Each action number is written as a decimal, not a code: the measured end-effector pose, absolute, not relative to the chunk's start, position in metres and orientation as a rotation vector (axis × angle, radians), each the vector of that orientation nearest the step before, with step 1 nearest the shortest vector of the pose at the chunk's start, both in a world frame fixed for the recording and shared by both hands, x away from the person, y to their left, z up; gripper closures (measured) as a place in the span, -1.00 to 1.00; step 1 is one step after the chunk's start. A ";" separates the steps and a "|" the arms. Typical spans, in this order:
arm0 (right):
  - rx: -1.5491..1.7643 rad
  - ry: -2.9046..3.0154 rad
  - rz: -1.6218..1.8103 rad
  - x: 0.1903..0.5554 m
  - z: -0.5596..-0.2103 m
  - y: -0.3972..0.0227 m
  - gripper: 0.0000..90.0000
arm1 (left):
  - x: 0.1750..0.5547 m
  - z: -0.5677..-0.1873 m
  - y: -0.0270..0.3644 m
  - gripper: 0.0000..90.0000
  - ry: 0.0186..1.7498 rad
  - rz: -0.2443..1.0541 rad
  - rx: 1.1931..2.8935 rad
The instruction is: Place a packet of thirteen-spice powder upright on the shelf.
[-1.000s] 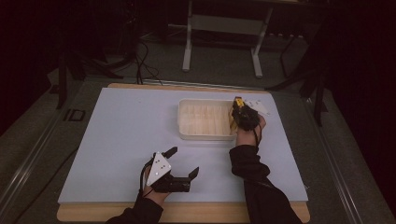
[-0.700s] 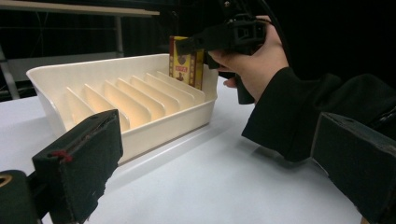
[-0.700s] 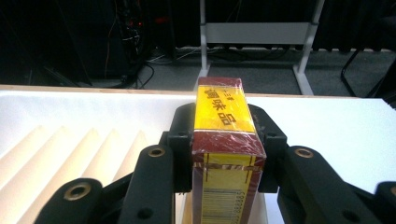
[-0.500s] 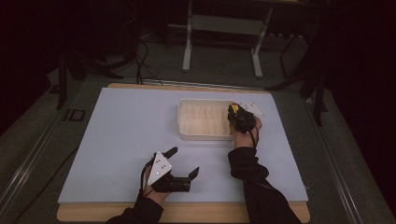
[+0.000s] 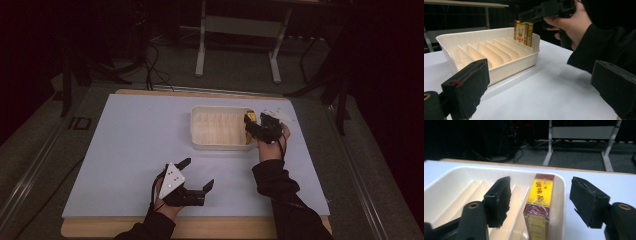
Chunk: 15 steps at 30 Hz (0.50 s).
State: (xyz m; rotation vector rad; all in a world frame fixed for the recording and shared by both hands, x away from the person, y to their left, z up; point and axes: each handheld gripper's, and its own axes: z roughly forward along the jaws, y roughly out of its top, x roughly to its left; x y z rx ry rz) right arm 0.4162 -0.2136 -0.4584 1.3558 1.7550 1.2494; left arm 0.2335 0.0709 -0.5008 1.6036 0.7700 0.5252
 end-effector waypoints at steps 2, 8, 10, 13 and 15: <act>1.358 1.760 1.292 0.412 -0.452 -0.220 -0.38 | 0.234 -0.501 0.071 -0.93 0.772 0.524 1.602; 1.308 1.817 1.368 0.398 -0.440 -0.233 -0.62 | 0.235 -0.502 0.070 -0.93 0.771 0.522 1.611; 1.284 1.842 1.393 0.392 -0.438 -0.237 -0.70 | 0.235 -0.502 0.070 -0.93 0.771 0.523 1.610; 1.232 1.868 1.438 0.380 -0.435 -0.242 -0.70 | 0.236 -0.502 0.071 -0.93 0.775 0.525 1.609; 1.199 1.893 1.432 0.373 -0.434 -0.244 -0.70 | 0.236 -0.502 0.071 -0.93 0.781 0.521 1.608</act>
